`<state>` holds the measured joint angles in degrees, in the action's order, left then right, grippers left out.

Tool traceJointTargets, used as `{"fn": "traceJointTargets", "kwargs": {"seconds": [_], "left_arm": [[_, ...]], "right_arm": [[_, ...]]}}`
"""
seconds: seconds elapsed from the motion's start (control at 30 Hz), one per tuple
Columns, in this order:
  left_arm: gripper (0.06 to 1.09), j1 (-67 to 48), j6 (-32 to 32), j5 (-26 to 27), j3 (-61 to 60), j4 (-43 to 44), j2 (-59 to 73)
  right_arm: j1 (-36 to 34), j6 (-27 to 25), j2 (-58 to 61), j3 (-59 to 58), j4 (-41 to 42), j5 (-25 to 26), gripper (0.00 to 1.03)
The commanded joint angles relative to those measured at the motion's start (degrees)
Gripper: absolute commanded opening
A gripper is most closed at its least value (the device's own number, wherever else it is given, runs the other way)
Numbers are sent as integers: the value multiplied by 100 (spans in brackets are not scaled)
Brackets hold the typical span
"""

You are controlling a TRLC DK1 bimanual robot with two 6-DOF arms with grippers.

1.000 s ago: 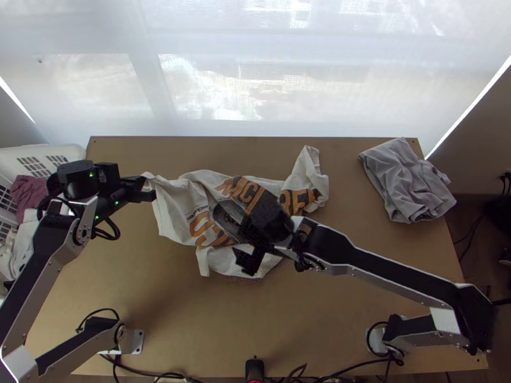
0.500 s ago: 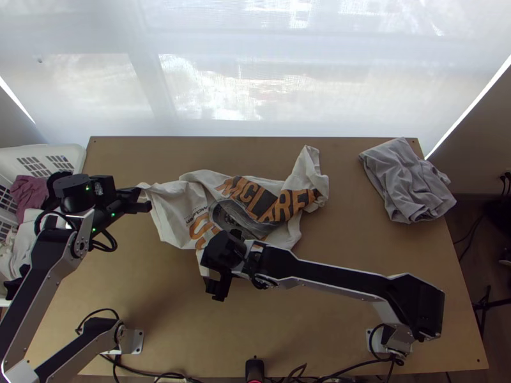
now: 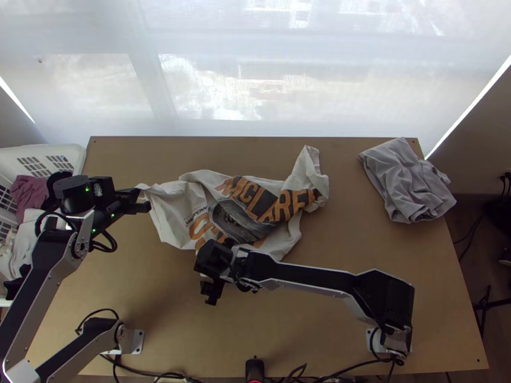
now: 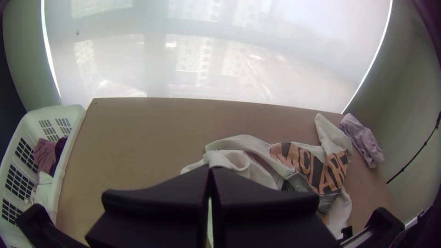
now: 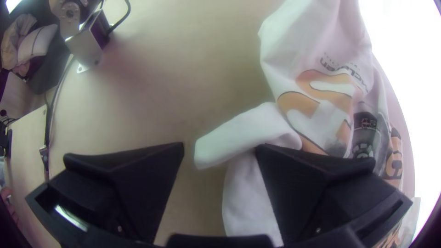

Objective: Fold the t-shirt

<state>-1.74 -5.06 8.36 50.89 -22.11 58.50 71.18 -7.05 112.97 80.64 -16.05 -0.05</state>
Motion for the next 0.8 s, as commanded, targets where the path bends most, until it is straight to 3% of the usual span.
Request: {"fn": "traceJointTargets", "kwargs": {"seconds": [0.0, 0.1, 0.13, 0.3, 0.77], "left_arm": [[9, 16, -21, 8, -1, 22, 12], [9, 33, -21, 8, -1, -22, -14], [9, 51, -21, 8, -1, -30, -32], [9, 112, -4, 8, -1, -127, -128], [9, 191, 5, 8, 386, -391, -216]], "right_arm": [[-60, -16, 226, 101, 173, -12, 39], [-122, -86, 208, 162, 190, -12, 8], [-157, -104, 164, 162, 190, -12, 2], [-535, -209, -346, 127, 41, -12, 3], [-2512, -359, -2771, -154, -1664, -21, 3]]}}
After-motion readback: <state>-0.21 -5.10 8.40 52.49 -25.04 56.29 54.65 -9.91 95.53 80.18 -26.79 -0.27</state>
